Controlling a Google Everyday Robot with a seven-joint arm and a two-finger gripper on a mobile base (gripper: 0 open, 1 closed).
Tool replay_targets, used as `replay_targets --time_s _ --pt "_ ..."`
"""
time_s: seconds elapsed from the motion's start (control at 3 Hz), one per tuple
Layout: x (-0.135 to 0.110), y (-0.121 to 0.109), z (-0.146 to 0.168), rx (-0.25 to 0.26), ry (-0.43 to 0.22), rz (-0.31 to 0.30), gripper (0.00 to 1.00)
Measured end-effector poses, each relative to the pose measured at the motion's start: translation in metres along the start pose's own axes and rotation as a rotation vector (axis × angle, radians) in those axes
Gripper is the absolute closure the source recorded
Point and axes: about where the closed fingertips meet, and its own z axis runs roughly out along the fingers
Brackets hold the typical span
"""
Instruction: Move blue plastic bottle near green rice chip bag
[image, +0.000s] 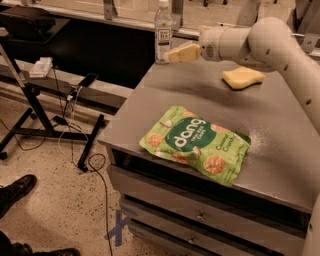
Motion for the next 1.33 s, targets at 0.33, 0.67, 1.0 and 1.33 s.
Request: replay_targets --time_s 0.33,0.67,1.0,1.33 --pt "-0.005 -0.023 0.022 0.048 -0.059 -0.006 0.00" --pt "-0.011 -0.041 0.040 0.069 -0.083 -0.013 0.00" --pt "-0.018 -0.048 0.060 0.055 -0.083 -0.023 0.00" --pt "-0.020 -0.044 0.079 0.026 -0.060 -0.028 0.00"
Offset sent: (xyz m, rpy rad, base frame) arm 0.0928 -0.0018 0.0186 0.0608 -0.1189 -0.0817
